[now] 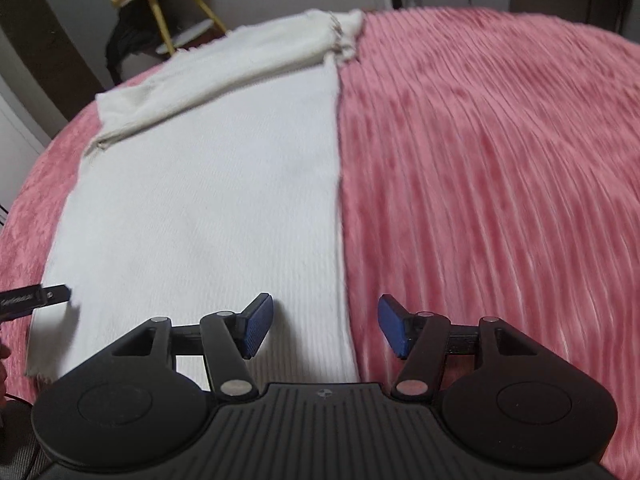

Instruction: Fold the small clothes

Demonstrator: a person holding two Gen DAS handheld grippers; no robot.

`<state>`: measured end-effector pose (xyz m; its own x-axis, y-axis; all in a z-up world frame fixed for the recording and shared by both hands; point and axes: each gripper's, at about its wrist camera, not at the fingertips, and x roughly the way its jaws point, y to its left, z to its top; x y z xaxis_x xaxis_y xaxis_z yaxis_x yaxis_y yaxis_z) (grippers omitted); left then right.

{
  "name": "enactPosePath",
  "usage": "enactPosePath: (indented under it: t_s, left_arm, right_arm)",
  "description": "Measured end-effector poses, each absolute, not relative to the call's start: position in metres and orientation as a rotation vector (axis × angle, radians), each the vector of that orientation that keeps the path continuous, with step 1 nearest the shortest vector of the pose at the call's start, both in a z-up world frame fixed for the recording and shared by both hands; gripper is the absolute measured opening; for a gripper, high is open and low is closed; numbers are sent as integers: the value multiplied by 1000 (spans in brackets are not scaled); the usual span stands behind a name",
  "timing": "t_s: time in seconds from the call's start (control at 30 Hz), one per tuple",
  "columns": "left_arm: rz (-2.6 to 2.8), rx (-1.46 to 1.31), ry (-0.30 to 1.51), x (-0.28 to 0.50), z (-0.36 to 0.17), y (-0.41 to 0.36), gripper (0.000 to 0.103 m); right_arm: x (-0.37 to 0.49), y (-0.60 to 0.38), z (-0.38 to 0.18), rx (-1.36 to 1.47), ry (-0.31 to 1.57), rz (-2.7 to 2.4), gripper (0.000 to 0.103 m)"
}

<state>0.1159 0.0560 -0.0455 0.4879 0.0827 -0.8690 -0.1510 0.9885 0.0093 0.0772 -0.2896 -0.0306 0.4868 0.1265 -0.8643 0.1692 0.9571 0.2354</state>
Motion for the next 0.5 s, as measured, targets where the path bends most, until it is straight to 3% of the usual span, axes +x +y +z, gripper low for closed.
enactPosePath:
  t_s: [0.2, 0.37, 0.5]
  left_arm:
    - [102, -115, 1157, 112, -49, 70, 93]
    - [73, -79, 1190, 113, -51, 67, 91]
    - [81, -95, 1191, 111, -48, 73, 76]
  right_arm:
    - [70, -291, -39, 373, 1172, 10, 58]
    - [73, -298, -49, 441, 1211, 21, 57]
    - [71, -300, -46, 453, 1206, 53, 38]
